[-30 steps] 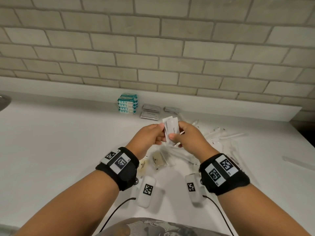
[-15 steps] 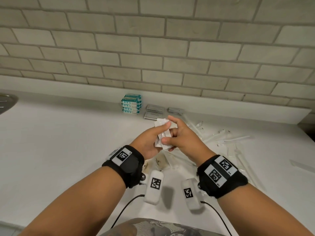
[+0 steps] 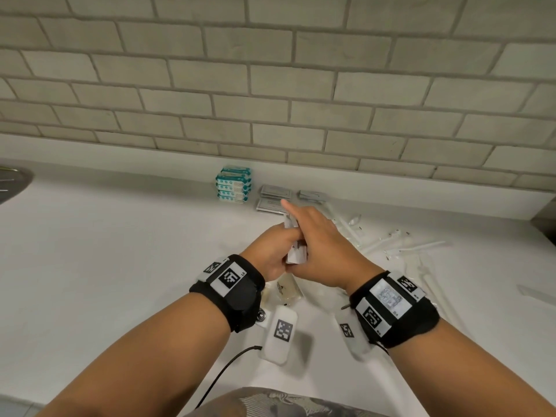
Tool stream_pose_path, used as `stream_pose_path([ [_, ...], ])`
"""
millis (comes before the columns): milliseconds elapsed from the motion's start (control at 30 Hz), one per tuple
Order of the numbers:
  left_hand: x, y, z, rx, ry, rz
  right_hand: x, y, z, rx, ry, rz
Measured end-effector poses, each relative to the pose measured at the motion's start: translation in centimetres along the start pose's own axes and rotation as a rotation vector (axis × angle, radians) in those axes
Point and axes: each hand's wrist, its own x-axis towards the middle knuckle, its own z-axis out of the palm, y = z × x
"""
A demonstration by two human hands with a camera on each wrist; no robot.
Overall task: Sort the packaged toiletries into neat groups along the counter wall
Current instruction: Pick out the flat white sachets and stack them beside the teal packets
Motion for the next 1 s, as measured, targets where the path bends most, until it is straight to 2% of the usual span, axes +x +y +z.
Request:
stream_pose_path([
  [133, 0.0, 0.0, -0.2, 0.046, -0.023, -0.085, 0.2, 0.3, -0.2, -0.021, -0.03, 0.006],
  [200, -0.2, 0.0, 0.0, 0.036, 0.002, -0.069, 0.4, 0.4, -0.1, -0.002, -0.027, 0.008],
  [300, 0.2, -0.1, -0.1, -0.087, 0.087, 0.045, 0.5, 1.0, 0.0, 0.296, -0.029, 0.109],
  [400, 1.1, -0.5, -1.1, -0.114, 0.198, 0.188, 0.7, 1.3, 0.2, 0.526, 0.078, 0.266],
  [467, 1.4, -0.8, -1.4, -0.14, 0.165, 0.226, 1.1, 1.3, 0.5, 0.534, 0.045, 0.337],
  [667, 4.0, -2.4, -1.7, -0.107, 0.054, 0.189, 2.5, 3.1, 1.9, 0.409, 0.029, 0.349],
  [767, 5.7, -2.1, -0.6, -0.019, 0.042, 0.139, 2.9, 4.9, 2.1, 0.348, 0.046, 0.376],
  [867, 7.9, -1.1, 1.0, 0.1, -0.044, 0.065, 3.2, 7.6, 0.7, 0.334, 0.072, 0.429],
  [1000, 12.6, 0.3, 2.9, 0.364, -0.057, 0.024, 2.6, 13.6, -2.7, 0.385, 0.195, 0.644],
])
